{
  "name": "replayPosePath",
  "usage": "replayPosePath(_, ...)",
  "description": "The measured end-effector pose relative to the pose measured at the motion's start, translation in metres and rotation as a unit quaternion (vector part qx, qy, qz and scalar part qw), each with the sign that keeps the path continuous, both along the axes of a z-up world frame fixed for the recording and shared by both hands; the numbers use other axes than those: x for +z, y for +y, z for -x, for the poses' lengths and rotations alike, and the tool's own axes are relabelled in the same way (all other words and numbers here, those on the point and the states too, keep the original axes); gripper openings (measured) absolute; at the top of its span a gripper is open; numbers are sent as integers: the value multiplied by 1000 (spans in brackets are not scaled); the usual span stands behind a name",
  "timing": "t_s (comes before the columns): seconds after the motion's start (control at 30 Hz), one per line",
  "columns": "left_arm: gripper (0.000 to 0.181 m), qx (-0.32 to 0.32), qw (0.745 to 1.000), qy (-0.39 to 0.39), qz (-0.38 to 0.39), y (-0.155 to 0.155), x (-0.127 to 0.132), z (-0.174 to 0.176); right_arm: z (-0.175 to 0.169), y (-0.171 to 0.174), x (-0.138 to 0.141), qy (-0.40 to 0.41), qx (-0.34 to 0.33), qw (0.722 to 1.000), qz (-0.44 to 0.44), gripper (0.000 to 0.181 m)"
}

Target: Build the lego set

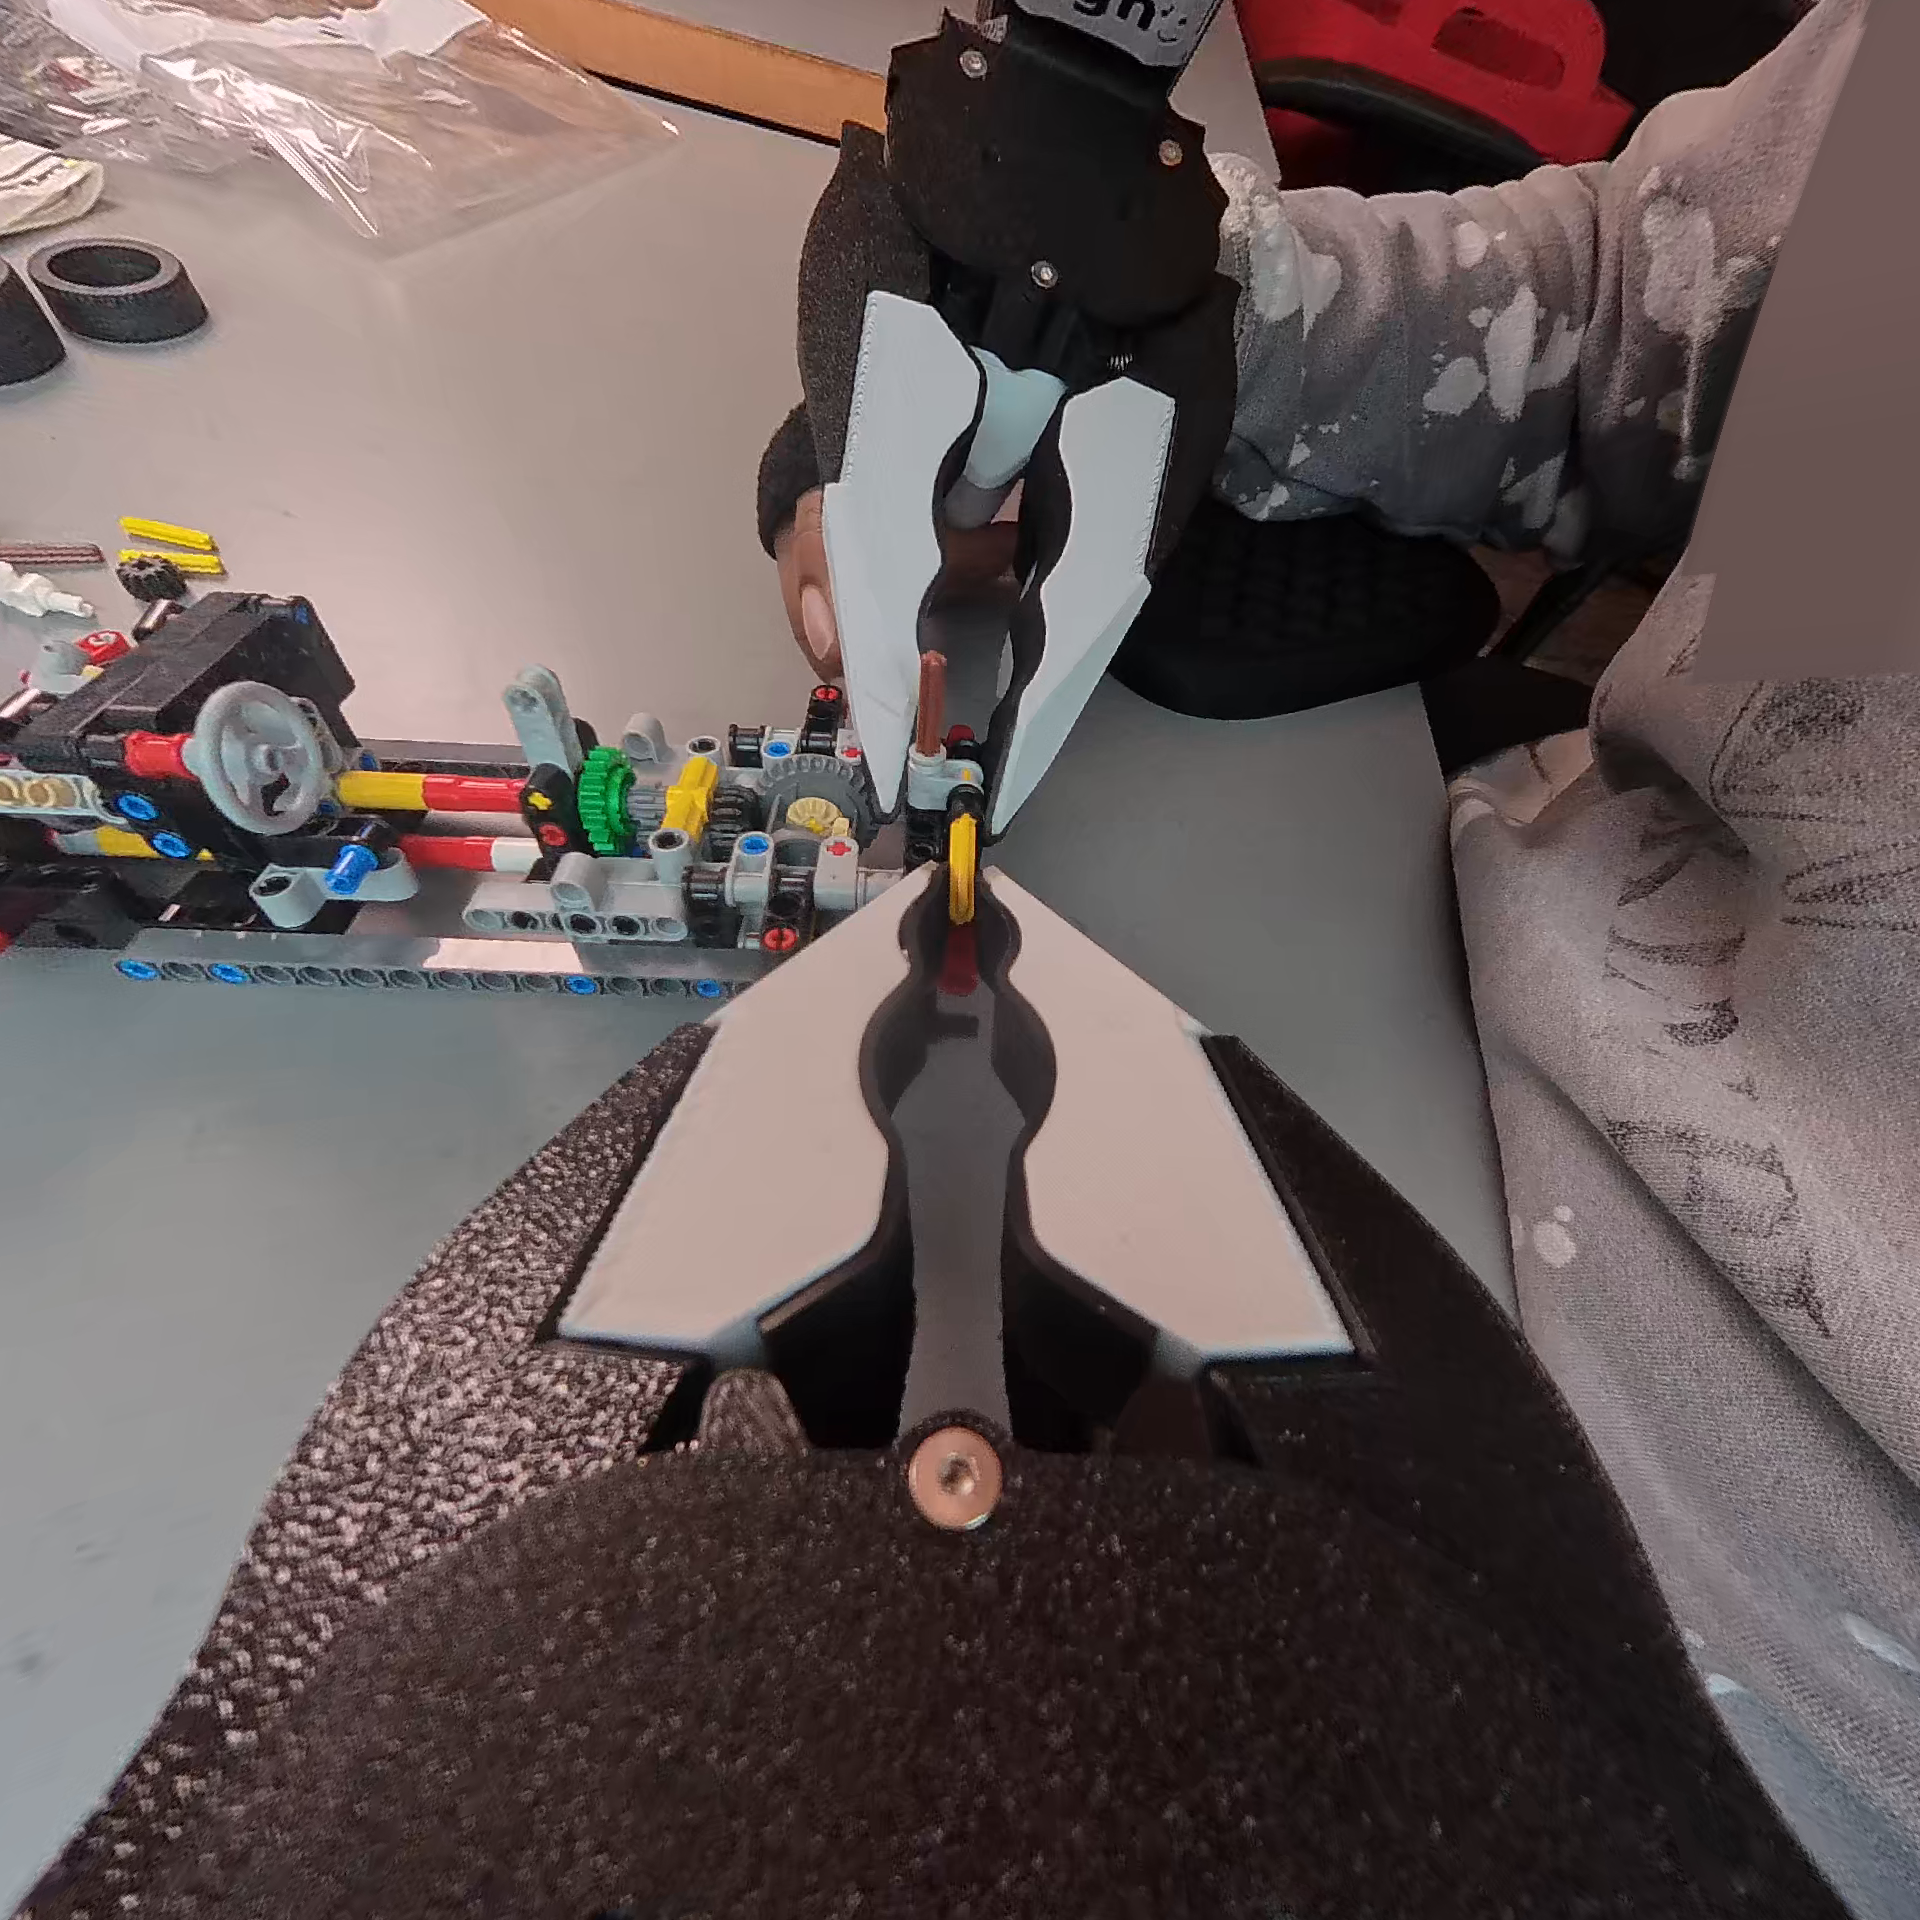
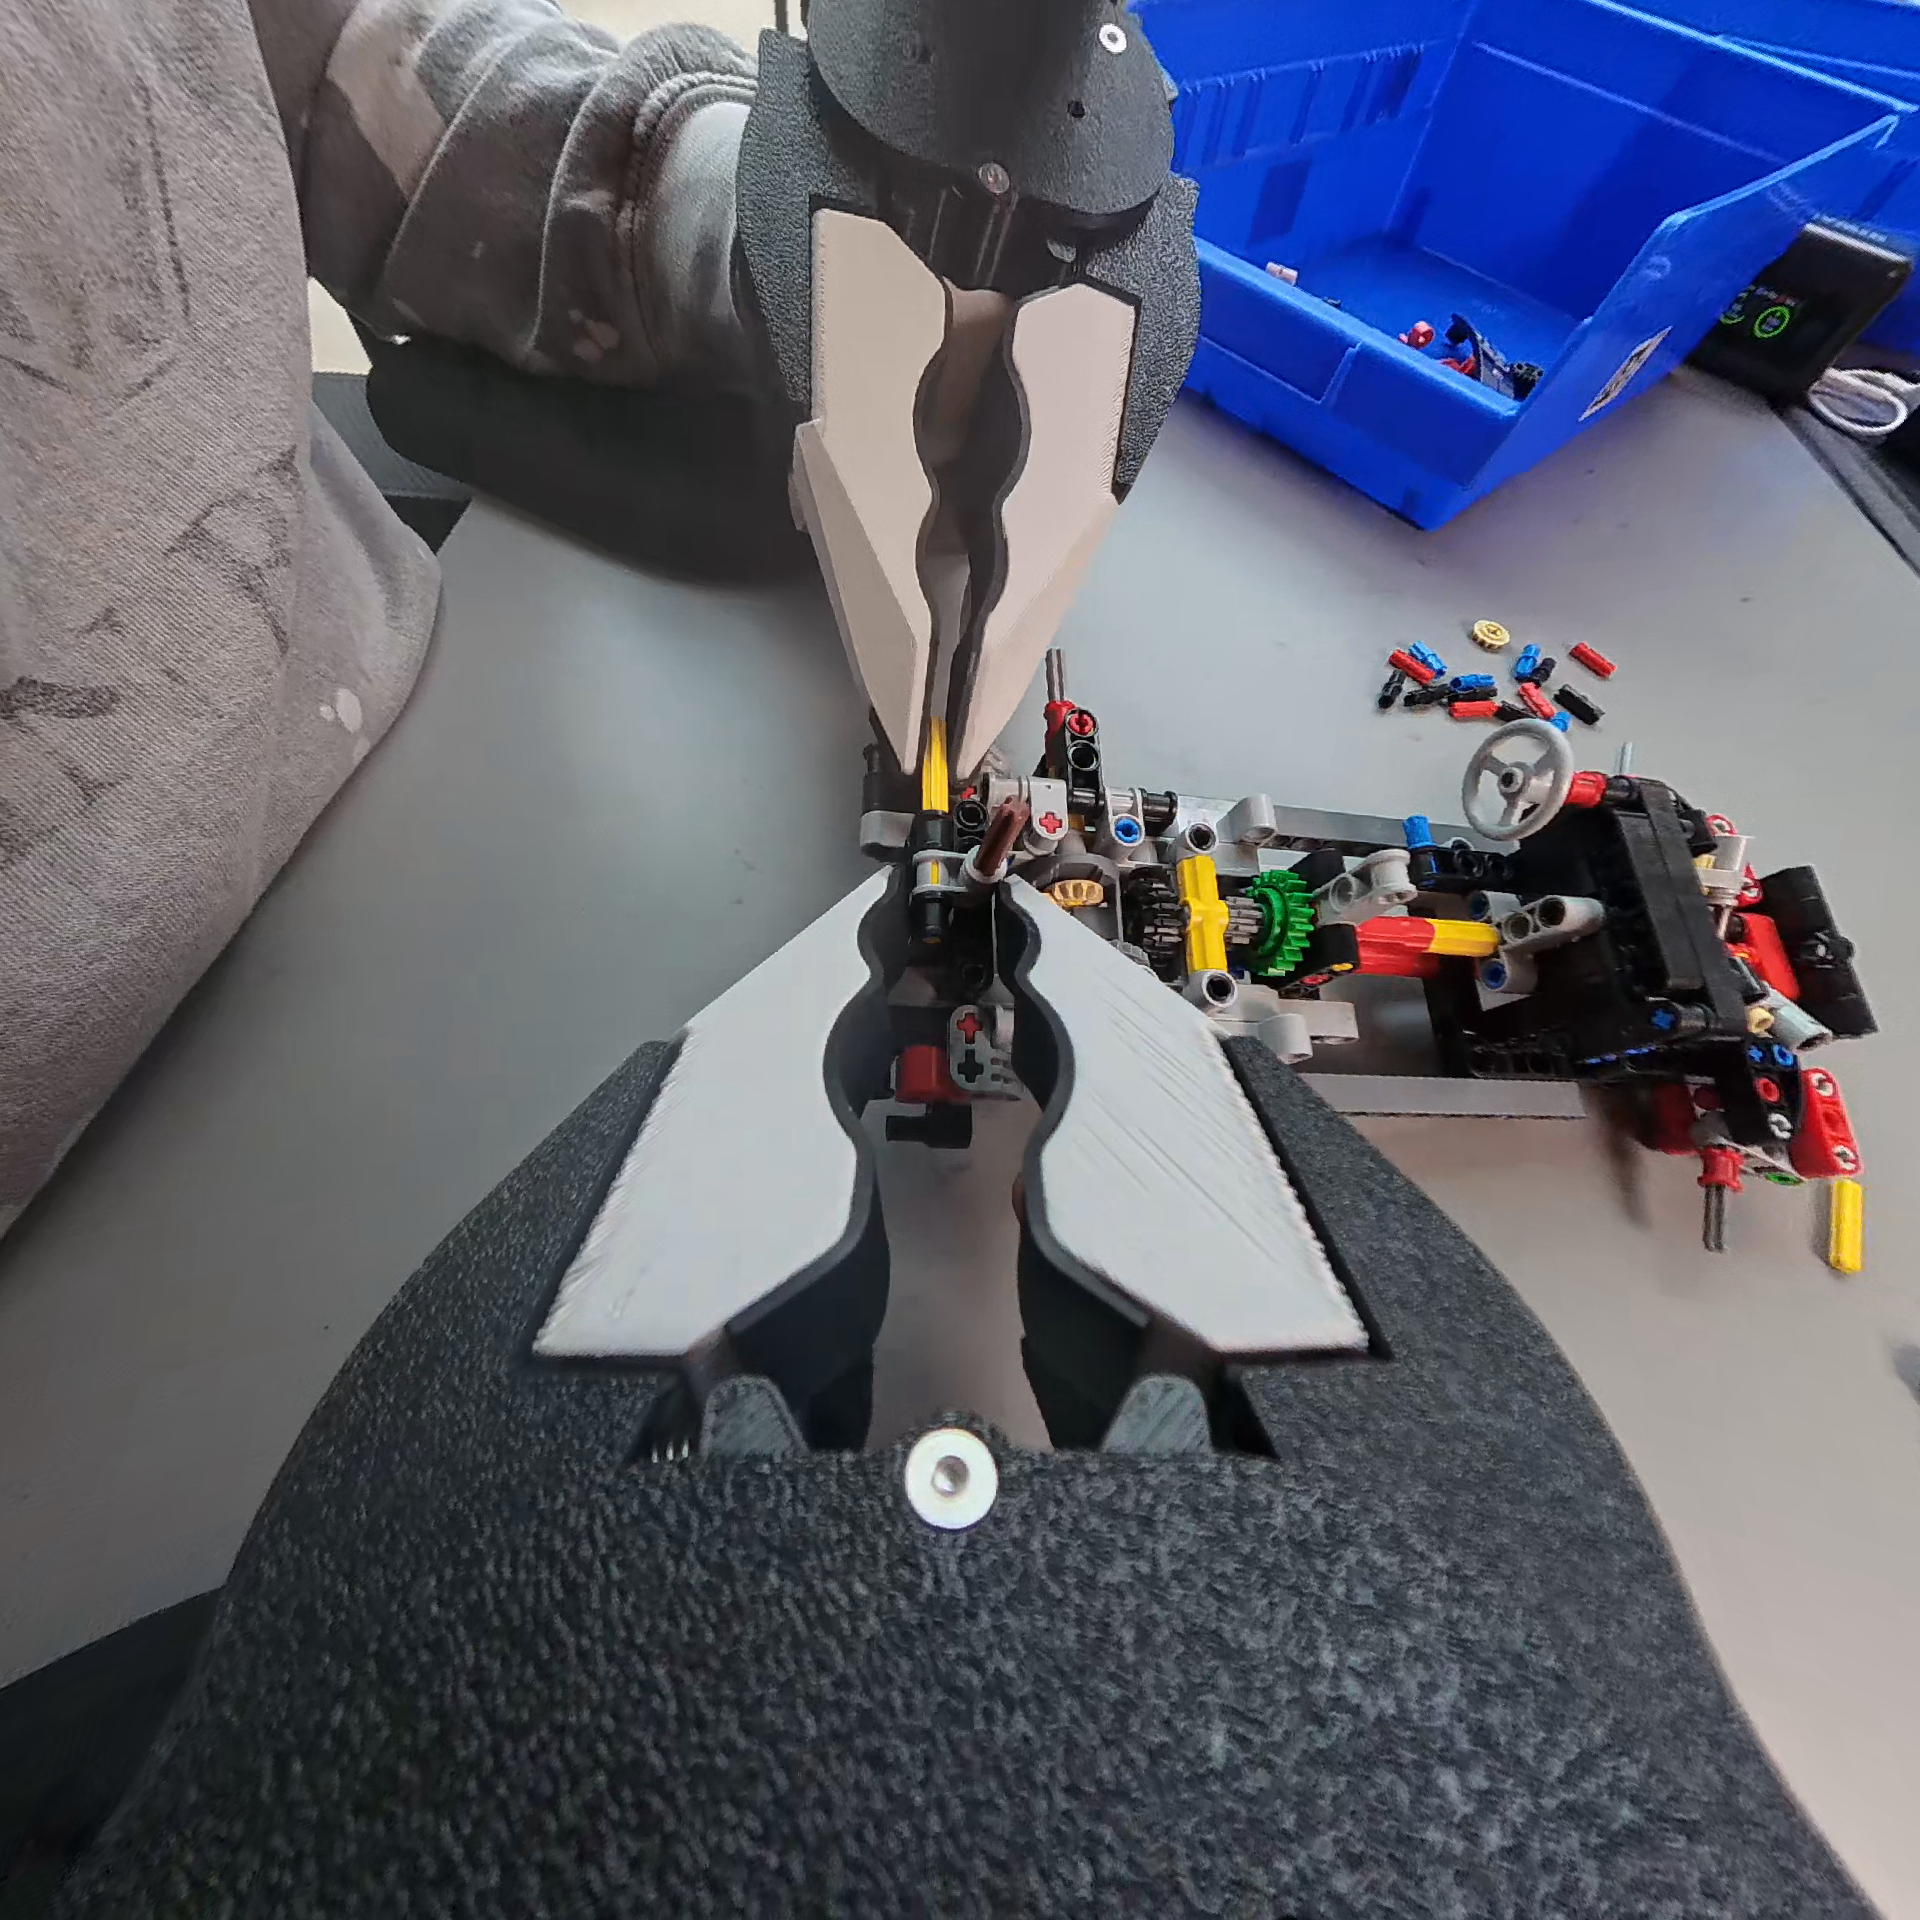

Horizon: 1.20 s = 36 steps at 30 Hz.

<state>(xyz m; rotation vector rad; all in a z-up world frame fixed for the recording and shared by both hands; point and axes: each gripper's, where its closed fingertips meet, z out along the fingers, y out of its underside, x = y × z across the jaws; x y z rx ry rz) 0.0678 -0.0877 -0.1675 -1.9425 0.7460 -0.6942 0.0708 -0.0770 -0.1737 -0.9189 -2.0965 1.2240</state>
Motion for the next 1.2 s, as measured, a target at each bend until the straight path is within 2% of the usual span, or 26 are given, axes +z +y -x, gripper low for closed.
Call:
replayPosePath(0.63,1,1,999,-27,33,1,-5,-1,1,1,-5,-1,-13,1000,-24,11)
replayPosePath(1.2,0,15,998,13,64,6,-22,0,2,5,-22,-18,-27,996,-88,10)
